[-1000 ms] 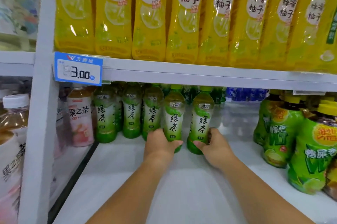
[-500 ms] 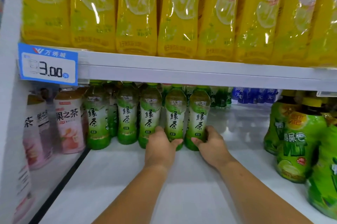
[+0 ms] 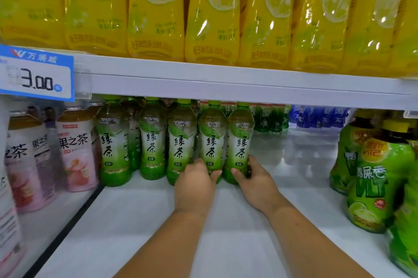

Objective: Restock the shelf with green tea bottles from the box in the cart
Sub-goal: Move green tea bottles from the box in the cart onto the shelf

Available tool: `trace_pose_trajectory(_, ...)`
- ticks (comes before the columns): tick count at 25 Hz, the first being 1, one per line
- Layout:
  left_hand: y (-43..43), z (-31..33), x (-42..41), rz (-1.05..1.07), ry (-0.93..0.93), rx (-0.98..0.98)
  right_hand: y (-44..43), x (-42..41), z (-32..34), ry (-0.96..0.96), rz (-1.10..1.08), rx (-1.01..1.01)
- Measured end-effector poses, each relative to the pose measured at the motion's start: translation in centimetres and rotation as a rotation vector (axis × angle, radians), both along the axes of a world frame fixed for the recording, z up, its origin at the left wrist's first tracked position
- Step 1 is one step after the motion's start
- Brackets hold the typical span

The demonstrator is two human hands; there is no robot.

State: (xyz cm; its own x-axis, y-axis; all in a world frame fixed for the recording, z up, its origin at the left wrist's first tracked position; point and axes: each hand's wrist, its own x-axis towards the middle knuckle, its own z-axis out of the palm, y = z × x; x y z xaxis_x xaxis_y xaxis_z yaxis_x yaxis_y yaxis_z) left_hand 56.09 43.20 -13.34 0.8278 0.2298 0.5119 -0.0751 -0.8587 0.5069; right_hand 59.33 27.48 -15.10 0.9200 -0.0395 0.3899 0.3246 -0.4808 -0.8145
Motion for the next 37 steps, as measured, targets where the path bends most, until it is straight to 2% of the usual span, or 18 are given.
trace_pose_trajectory(16, 0.9, 0.3, 0.5, 0.010, 0.029, 0.037, 0.0, 0.0, 0.0, 0.011, -0.009, 0.017)
trace_pose_trajectory(27, 1.6, -0.1, 0.3, -0.049, -0.098, 0.015, 0.2, -0.7, 0.3, 0.018, -0.040, 0.020)
trace_pose_trajectory(30, 1.3, -0.2, -0.6, -0.066, -0.054, -0.098, 0.4, -1.3, 0.9, 0.051, -0.067, -0.016)
trace_pose_trajectory(32, 1.1, 0.0, -1.9, -0.121, -0.022, -0.255, 0.8, -2.2, 1.5, 0.073, -0.086, -0.051)
trace_pose_trajectory(37, 2.3, 0.9, -4.7, -0.293, 0.210, -0.551, 1.8, -5.5, 2.5, 0.194, -0.155, -0.077)
